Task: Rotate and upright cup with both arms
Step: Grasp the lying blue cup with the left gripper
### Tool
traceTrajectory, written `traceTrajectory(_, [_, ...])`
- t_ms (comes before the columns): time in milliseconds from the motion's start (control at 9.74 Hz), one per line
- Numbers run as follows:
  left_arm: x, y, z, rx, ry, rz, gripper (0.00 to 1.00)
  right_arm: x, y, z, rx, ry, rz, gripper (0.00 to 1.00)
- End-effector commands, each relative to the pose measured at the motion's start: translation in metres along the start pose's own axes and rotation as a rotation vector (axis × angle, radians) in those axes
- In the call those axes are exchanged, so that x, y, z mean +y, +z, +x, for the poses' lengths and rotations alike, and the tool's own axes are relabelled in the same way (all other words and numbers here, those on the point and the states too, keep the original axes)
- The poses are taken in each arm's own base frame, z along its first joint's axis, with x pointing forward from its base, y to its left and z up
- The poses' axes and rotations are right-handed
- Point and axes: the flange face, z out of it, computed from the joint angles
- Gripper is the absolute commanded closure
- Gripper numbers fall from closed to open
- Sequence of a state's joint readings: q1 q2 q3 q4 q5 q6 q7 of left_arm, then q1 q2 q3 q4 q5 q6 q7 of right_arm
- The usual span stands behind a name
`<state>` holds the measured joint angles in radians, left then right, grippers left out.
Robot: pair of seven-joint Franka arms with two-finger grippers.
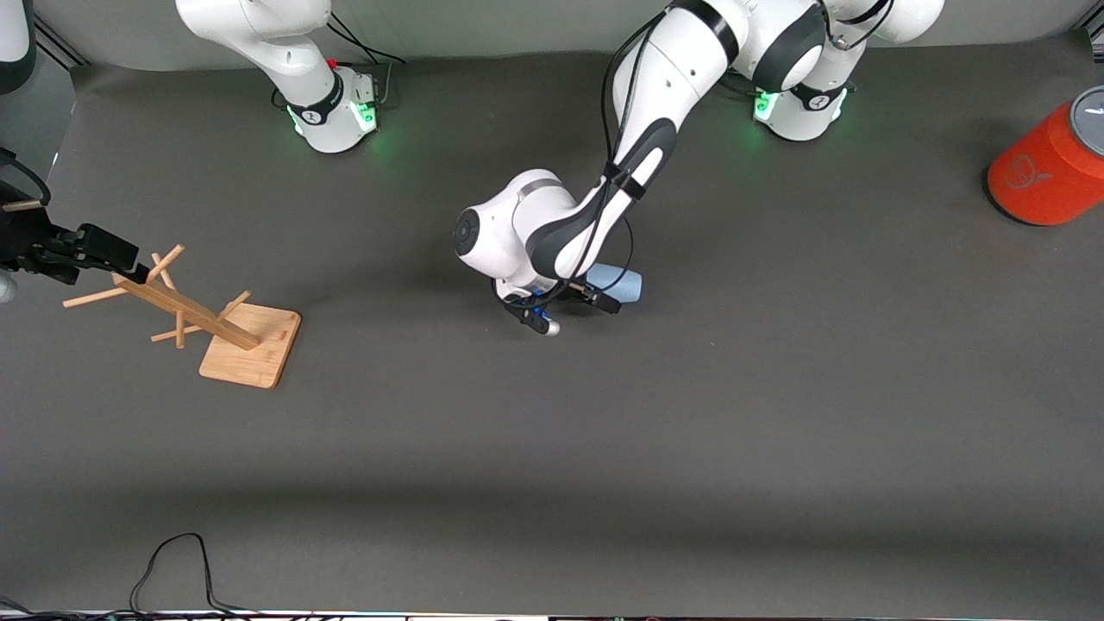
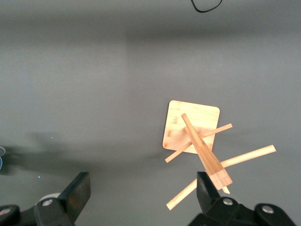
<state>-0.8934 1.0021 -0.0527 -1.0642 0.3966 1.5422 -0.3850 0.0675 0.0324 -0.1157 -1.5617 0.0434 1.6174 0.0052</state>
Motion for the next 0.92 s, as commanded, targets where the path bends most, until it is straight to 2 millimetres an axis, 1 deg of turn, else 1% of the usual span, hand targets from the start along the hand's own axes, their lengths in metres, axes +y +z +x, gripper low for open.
traceTrajectory(0, [-0.004, -0.004, -0.005, -0.014, 0.017, 0.052, 1.00, 0.003, -0.003, 0.005, 0.010, -0.027, -0.022, 0.00])
traceTrajectory(205, [-0.009, -0.008, -0.006, -0.012, 0.046, 0.076, 1.00, 0.004, -0.003, 0.005, 0.008, -0.102, -0.030, 0.00])
traceTrajectory(308, [-0.016, -0.013, -0.007, -0.015, 0.088, 0.093, 1.00, 0.003, -0.002, 0.005, 0.005, -0.101, -0.029, 0.00])
traceTrajectory(411, [-0.032, -0.029, -0.010, -0.020, 0.089, 0.089, 1.00, 0.003, 0.000, 0.005, 0.002, -0.101, -0.029, 0.00])
traceTrajectory(514, [-0.049, -0.047, -0.018, -0.036, 0.067, 0.089, 1.00, 0.003, 0.000, 0.005, 0.002, -0.101, -0.029, 0.00])
traceTrajectory(616, [-0.078, -0.068, -0.026, -0.041, 0.027, 0.074, 1.00, 0.003, 0.000, 0.005, 0.002, -0.101, -0.029, 0.00])
traceTrajectory(822, [-0.165, -0.110, -0.045, -0.023, -0.093, -0.007, 1.00, 0.003, 0.001, 0.006, 0.000, -0.101, -0.029, 0.00])
